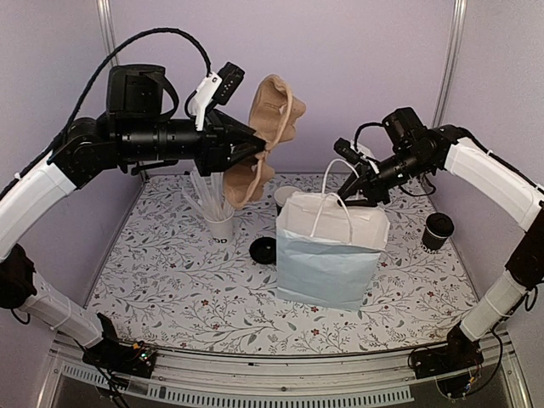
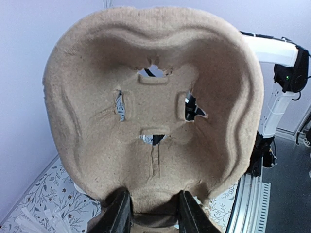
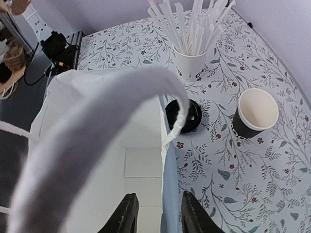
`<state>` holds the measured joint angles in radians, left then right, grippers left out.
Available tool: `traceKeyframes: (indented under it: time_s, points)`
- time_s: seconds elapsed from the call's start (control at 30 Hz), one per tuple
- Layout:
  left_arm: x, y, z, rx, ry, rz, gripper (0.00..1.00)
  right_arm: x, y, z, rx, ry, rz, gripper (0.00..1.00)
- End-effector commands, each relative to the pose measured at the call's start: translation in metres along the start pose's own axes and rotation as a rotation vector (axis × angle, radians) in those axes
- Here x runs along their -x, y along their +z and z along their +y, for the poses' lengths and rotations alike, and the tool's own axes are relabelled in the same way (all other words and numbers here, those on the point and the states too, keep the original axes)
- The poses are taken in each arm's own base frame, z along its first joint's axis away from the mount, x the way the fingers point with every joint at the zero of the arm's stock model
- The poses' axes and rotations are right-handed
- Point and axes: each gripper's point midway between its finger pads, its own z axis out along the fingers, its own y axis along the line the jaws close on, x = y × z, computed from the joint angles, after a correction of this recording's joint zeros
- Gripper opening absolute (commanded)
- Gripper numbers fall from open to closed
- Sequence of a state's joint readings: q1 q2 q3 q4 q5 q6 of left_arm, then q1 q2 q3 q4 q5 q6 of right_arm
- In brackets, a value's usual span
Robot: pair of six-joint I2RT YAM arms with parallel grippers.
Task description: Pack the takeout coffee
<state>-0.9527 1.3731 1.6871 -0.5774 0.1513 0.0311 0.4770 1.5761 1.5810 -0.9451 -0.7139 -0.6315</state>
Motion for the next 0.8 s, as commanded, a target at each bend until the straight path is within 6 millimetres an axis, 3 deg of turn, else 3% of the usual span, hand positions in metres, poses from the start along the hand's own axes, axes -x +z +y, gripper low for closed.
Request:
traceKeyframes:
  time_s: [0.0, 0.23, 0.43, 0.7, 0.73, 0.77]
  points:
    - [0.017, 0.001, -0.011, -0.039, 0.035, -0.059, 0.35, -0.003, 0.007, 0.008, 0.040, 0.016, 0.009, 0.27]
    - [0.015, 0.002, -0.017, -0.062, 0.040, -0.078, 0.35, 0.007, 0.017, 0.031, 0.141, 0.005, -0.011, 0.00]
    - [0.020, 0.002, -0.026, -0.110, 0.040, -0.106, 0.35, 0.027, 0.016, 0.046, 0.259, 0.016, -0.058, 0.00]
    - [0.018, 0.007, -0.045, -0.219, 0.019, -0.153, 0.36, 0.031, 0.034, 0.053, 0.312, 0.006, -0.042, 0.00]
    - [0.016, 0.009, -0.047, -0.229, 0.018, -0.152, 0.35, 0.032, 0.035, 0.053, 0.312, 0.005, -0.041, 0.03]
    - [0.014, 0.012, -0.048, -0.235, 0.020, -0.151, 0.35, 0.032, 0.035, 0.051, 0.307, 0.001, -0.036, 0.14]
